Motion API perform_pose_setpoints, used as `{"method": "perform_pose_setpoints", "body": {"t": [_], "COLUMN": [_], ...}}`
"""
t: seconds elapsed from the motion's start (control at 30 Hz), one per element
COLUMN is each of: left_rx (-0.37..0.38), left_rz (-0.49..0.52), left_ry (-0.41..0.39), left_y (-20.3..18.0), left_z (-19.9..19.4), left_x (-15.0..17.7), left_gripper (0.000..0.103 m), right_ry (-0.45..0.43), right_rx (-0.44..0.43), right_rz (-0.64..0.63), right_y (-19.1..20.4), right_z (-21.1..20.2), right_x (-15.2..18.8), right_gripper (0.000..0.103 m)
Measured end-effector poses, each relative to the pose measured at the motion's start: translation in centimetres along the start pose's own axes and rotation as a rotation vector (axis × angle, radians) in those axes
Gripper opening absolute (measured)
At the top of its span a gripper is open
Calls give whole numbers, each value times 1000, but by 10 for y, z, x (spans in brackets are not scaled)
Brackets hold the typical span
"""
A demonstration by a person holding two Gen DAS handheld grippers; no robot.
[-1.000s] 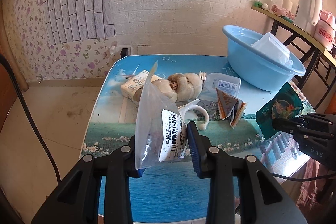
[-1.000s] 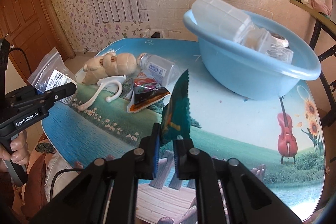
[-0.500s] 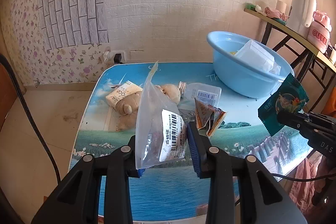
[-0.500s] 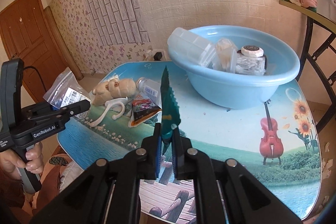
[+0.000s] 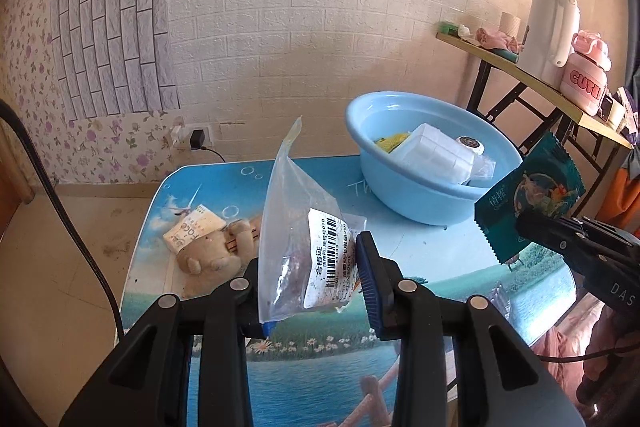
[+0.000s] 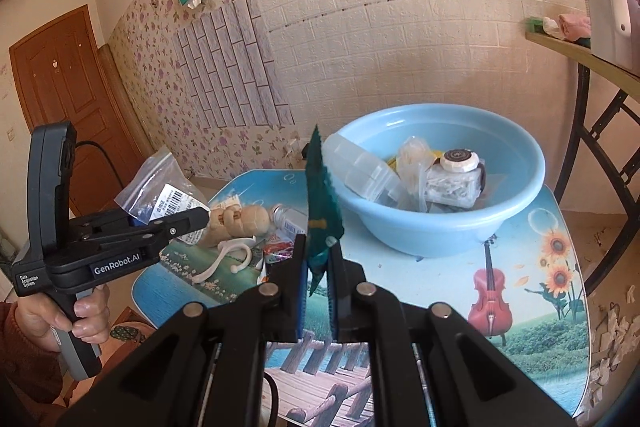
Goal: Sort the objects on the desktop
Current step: 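Grasp the green snack packet with the right gripper while the left lifts the bag, then carry the barcode bag and green packet into the blue basin and open both grippers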
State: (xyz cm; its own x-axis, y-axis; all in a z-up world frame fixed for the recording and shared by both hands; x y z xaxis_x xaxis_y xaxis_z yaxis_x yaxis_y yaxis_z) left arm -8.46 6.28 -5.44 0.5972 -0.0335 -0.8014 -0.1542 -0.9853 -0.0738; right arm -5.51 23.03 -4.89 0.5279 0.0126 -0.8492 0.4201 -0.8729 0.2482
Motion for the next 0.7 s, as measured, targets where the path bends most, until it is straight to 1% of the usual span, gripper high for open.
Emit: {"method": "perform_pose_setpoints", "body": {"t": [0.2,0.43,0.63,0.7], "left_rx": [36,73,83,85], "left_rz": [41,78,111,119], "left_ry": [-5,-32,-9,-13], "left_y": [-28,-54,-71,-75], "left_z": [19,33,58,63], "left_x": [-17,-45,-51,-54], "left_gripper": [33,33,33,33], "right_ry": [-23,-31,-22,-20], "right_rx": [11,37,52,56], "right_rz": [16,29,44,54], "right_y": [-16,-36,-53,-59], "right_z": [0,6,17,21], "right_x": [-9,-19,-22,-22], "right_gripper": [8,8,8,8]}}
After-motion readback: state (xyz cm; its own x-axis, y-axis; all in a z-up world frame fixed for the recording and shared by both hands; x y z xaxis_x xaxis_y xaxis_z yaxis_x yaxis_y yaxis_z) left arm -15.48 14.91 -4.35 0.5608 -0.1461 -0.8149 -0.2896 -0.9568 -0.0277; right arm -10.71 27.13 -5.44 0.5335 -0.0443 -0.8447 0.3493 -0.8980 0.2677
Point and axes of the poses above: each gripper's, at about its wrist camera, not at the fingertips, and z roughly the way its jaws point, y to its left, x to its underside, the point moved 4 cm from there along z, roughly the way its jaws point, and after that the axes turned 4 degrees about -y, right-handed, at the moved point
